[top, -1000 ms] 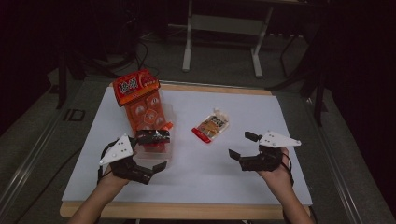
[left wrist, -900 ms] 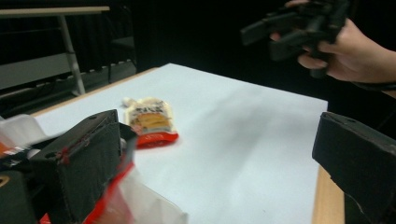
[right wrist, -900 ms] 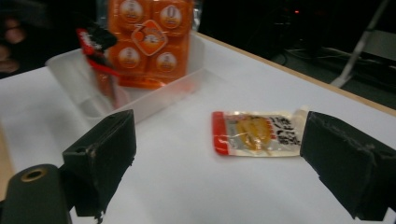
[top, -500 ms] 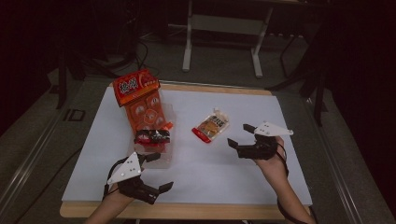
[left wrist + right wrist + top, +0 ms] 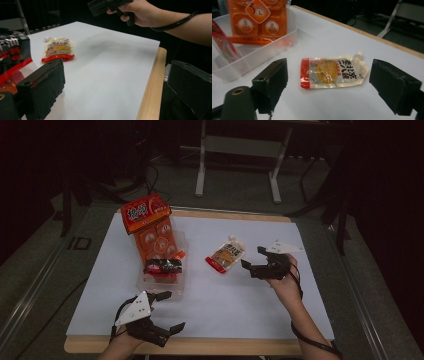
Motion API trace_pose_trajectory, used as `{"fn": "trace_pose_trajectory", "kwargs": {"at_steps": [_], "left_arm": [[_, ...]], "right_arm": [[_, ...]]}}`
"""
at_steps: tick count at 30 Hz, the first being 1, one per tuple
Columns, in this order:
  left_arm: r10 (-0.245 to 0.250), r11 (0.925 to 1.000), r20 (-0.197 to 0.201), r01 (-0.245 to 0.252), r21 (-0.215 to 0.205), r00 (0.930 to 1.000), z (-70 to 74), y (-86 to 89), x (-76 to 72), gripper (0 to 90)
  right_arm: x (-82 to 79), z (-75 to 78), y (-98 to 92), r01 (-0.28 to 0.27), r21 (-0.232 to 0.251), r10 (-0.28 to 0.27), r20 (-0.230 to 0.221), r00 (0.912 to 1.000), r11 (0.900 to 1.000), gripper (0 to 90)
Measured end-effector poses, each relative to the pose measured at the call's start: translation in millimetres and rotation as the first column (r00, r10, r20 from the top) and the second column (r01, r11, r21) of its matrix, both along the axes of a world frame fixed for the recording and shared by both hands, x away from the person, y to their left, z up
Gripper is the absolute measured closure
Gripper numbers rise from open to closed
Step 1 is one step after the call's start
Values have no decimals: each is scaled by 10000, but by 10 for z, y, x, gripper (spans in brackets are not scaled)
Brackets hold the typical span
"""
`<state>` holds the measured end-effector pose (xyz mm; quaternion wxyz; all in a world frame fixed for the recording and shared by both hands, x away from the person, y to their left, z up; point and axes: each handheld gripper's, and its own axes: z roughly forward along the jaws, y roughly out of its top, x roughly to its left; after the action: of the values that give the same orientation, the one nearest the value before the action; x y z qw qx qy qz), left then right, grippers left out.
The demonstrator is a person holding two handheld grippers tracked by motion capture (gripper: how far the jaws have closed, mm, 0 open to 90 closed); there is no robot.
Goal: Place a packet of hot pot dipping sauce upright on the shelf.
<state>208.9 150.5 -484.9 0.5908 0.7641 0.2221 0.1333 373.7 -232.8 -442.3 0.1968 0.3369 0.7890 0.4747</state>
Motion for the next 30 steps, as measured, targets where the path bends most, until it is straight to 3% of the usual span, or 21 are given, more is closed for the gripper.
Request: {"fn": "trace_pose_trajectory", "kwargs": {"at_steps": [14, 20, 30], "left_arm": [[360, 9993, 111, -360, -27, 9993, -84, 43, -45, 19], [367, 9993, 151, -368, 87, 9992, -93, 50, -63, 19], [524, 9986, 56, -524, -10, 9986, -99, 97, -110, 19]], "right_arm": [[470, -217, 61, 743, -60, -745, -687, 9948, 9972, 234], [648, -333, 102, 1132, -155, -1142, -1077, 9876, 9935, 324], [914, -551, 169, 1557, -988, -1686, -1384, 9759, 9828, 343]]}}
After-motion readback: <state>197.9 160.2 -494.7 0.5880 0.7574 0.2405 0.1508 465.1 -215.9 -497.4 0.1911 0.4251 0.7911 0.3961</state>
